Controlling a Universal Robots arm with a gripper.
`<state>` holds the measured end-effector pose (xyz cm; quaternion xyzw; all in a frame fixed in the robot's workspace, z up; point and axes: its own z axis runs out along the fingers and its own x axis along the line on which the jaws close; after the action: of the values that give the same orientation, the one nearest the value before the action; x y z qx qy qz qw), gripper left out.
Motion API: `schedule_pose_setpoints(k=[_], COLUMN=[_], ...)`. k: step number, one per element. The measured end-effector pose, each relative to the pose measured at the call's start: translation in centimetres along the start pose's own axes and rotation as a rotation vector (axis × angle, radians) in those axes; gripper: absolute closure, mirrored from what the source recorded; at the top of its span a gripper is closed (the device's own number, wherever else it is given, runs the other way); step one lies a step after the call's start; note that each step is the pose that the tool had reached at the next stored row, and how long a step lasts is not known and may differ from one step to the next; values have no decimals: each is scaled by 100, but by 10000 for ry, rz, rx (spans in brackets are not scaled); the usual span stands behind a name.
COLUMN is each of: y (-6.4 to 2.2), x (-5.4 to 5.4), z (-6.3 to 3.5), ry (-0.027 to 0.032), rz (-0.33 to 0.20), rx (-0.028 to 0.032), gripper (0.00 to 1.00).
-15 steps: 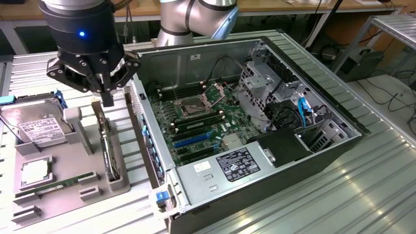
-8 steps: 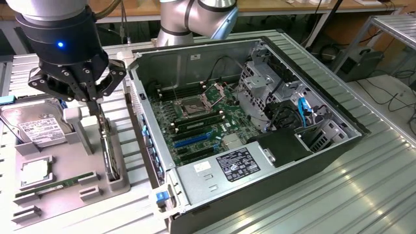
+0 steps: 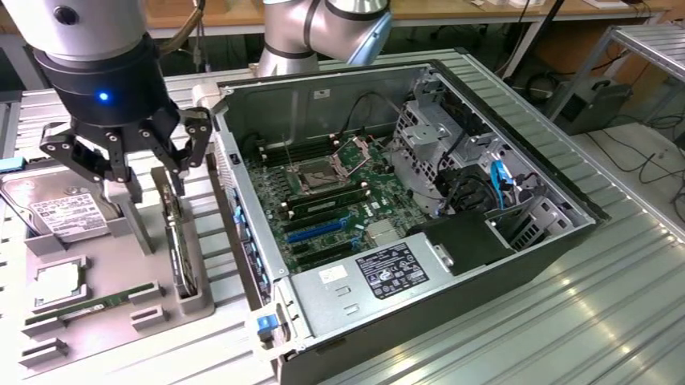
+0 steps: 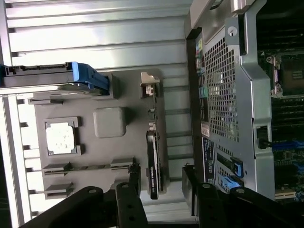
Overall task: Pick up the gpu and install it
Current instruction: 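Pick up the gpu and move the gpu toward the slot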
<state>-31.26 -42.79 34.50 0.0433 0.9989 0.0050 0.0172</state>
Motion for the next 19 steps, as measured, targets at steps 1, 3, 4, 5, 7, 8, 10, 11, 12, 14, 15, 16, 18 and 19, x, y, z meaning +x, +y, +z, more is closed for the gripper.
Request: schedule_pose_setpoints(k=[1, 3, 4, 5, 7, 8, 10, 11, 12, 14, 15, 16, 18, 19], y=[0, -2, -3, -4, -5, -6, -7, -7, -8, -9, -9, -9, -10, -10], x=[4, 15, 21, 29, 41, 46, 55, 58, 61, 66, 70, 73, 80, 84], z=[32, 95, 119, 144, 186, 203, 243, 261, 280, 337, 369, 389, 430, 446], ry=[-5, -8, -8, -9, -10, -10, -11, -12, -12, -27, -36, -40, -51, -56], rz=[65, 186, 229, 271, 334, 360, 415, 437, 458, 521, 564, 587, 622, 633], rx=[2, 6, 8, 9, 11, 12, 14, 14, 15, 16, 16, 17, 17, 16], gripper=[52, 52, 52, 52, 52, 52, 52, 52, 52, 52, 52, 52, 52, 52])
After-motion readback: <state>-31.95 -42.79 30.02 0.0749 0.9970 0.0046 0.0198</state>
